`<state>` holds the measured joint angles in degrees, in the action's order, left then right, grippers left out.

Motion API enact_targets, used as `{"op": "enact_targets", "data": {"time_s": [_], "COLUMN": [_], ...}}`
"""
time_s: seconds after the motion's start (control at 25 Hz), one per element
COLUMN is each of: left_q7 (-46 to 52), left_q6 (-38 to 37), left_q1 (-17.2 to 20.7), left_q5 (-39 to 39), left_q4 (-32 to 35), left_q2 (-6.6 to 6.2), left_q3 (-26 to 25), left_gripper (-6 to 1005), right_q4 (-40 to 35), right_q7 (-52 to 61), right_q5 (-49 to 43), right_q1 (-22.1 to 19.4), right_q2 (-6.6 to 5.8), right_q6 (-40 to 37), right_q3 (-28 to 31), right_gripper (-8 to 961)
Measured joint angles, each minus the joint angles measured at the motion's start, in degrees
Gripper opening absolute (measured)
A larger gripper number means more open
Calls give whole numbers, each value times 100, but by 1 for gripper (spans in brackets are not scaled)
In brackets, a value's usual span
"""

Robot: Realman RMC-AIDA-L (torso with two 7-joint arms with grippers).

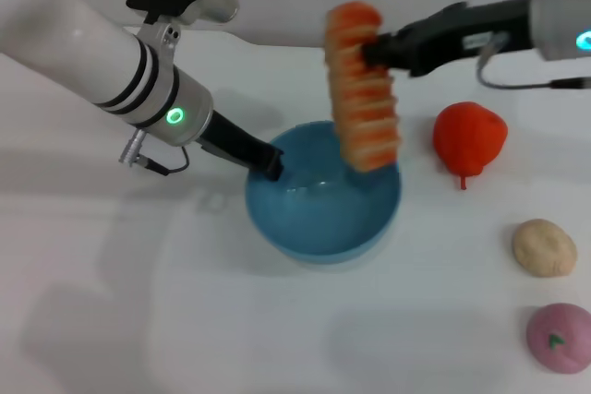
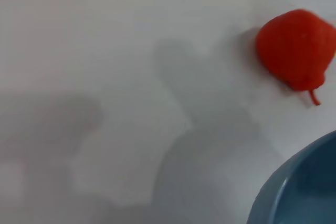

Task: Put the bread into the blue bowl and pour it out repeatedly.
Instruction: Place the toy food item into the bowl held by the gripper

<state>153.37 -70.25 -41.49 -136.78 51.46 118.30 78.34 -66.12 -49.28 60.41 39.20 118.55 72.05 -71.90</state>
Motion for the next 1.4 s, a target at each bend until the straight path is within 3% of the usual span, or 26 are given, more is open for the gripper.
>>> {"op": "enact_targets", "data": {"time_s": [0.32,0.72,1.04,1.4], "left_q7": [-8,42,45,8], "left_q6": [81,136,157,639], "left_q1": [-72,-102,-117,-157], "left_q5": [337,404,414,344], "left_q4": [-5,-5,-63,-141], "left_q2": [0,-5,-16,-34], "left_q3": [207,209,207,285], "left_gripper": [-2,0,-1,0], "right_q4": [127,132,-150,-741], "right_q7": [-431,-417,-377,-272], "right_q5": [-7,-162,-364,-653], "right_q1": [139,73,-52,-467], "right_q2": [22,28,34,41], "right_q6": [-328,-378,-420,-230], "right_q3": [-1092,-1336,-1285,-566], "right_gripper": [109,97,278,463]}}
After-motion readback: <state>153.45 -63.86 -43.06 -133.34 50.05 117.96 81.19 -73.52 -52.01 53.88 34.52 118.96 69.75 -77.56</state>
